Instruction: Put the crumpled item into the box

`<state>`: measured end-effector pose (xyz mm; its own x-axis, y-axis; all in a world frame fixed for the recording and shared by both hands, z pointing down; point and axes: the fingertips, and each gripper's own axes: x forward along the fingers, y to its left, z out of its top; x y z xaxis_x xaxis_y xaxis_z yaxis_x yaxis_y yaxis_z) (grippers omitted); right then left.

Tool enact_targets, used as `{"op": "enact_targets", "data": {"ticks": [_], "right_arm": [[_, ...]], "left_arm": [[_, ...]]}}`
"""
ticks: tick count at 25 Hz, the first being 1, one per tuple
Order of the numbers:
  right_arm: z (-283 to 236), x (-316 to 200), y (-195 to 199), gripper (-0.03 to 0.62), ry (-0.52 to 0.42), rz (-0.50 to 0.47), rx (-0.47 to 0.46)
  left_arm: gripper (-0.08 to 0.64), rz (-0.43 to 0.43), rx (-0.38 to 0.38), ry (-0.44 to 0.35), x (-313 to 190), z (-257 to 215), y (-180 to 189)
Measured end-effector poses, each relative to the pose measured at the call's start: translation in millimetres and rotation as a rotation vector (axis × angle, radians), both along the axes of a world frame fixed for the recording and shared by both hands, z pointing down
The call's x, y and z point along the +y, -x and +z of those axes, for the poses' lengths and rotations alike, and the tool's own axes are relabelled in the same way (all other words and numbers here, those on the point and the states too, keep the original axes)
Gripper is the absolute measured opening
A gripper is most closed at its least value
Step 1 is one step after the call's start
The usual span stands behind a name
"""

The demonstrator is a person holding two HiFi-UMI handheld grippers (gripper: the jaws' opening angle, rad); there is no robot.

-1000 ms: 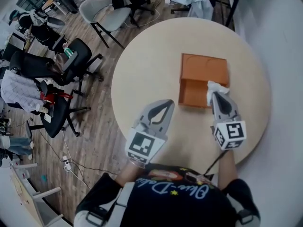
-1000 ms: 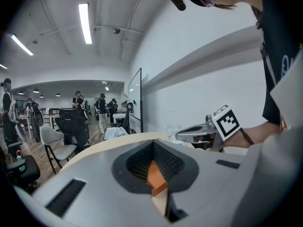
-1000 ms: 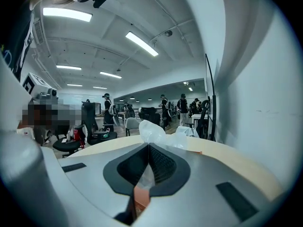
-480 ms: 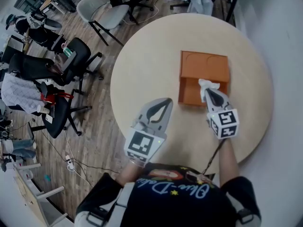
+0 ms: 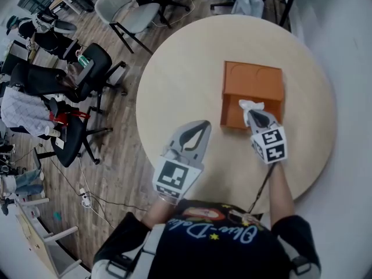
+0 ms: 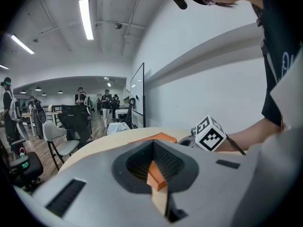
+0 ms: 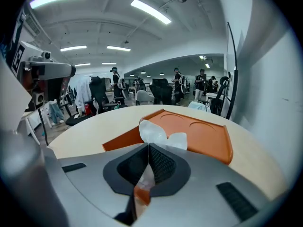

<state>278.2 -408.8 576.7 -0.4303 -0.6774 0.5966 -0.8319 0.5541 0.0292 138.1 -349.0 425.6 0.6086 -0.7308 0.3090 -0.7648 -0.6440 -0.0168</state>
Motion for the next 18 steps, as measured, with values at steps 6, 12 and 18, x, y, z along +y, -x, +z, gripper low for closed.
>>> {"op": "enact_targets", "data": {"ticks": [6, 12, 18], "right_arm": [[14, -2, 8, -0.002, 0.026, -0.044, 0.085], [31, 0, 12, -0.001, 0.056, -0.085, 0.191], [41, 2, 16, 0.0, 0.086, -0.138, 0.279]], "left_arm": [[-0.008, 0.005, -0.021, -0.008, -1, 2, 5], [-0.008, -0.007, -0.005, -0.004, 1, 1, 11], [-0.008, -0.007, -0.003, 0.001, -1, 3, 11]]}}
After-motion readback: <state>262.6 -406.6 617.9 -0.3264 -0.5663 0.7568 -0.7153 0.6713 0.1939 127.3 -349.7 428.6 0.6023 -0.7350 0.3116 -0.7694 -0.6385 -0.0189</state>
